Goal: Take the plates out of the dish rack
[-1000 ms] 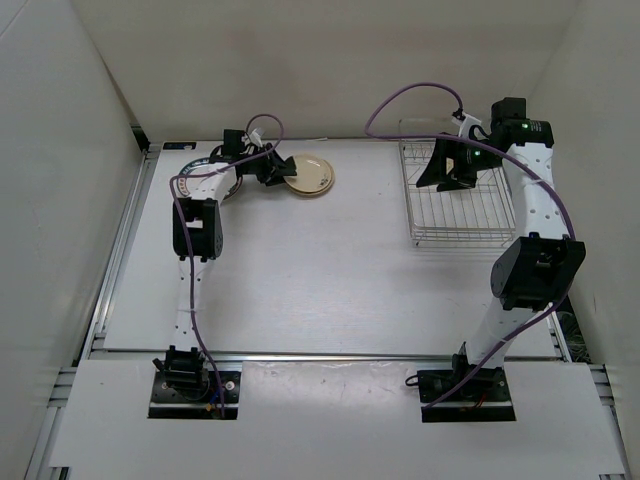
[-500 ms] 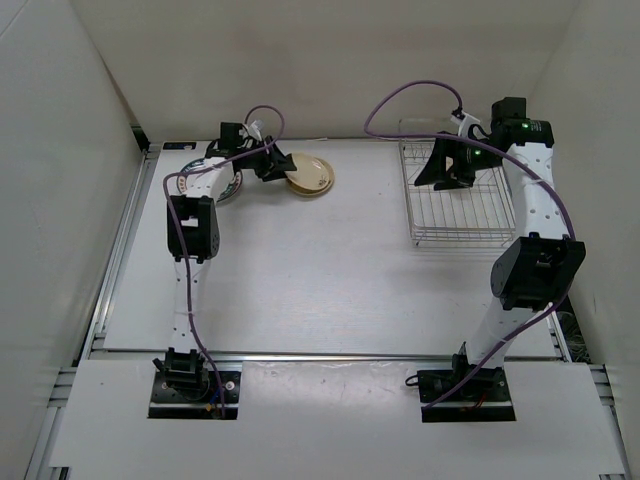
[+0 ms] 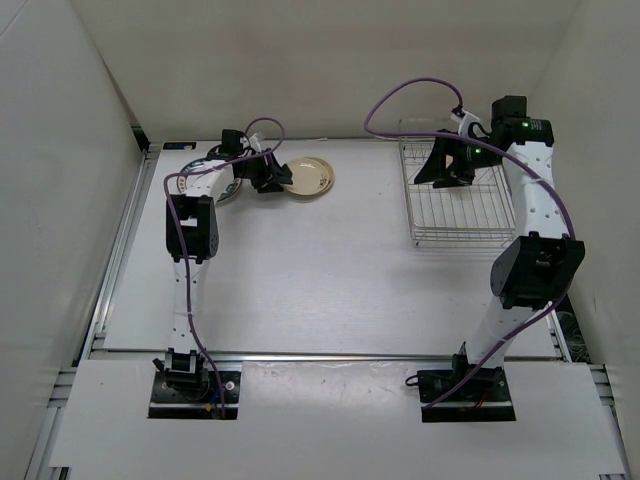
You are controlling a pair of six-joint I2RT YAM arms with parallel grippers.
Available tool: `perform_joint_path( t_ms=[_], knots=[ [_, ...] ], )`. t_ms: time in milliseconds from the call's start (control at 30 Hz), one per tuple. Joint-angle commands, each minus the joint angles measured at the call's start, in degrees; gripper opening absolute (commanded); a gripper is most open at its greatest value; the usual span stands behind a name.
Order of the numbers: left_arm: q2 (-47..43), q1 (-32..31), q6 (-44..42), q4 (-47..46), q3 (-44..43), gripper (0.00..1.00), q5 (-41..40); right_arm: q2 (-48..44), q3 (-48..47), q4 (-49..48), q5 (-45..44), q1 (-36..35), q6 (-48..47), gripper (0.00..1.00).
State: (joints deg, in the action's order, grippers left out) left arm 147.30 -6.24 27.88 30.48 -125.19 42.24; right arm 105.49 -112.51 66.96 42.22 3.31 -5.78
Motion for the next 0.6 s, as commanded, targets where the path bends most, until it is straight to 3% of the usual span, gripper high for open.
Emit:
perform_joint_path(
  t_ms=[0, 567],
  knots=[
    [-5.1, -0.3, -2.6, 1.8, 0.4, 0.59, -2.2, 0.2, -2.6, -1.3, 1.8, 0.1, -0.4, 0.79],
    [-1.9, -2.5, -2.7, 2.3, -5.5, 0.66, -3.9, -0.3, -0.8, -1.3, 0.8, 0.1, -0.4, 0.79]
  ],
)
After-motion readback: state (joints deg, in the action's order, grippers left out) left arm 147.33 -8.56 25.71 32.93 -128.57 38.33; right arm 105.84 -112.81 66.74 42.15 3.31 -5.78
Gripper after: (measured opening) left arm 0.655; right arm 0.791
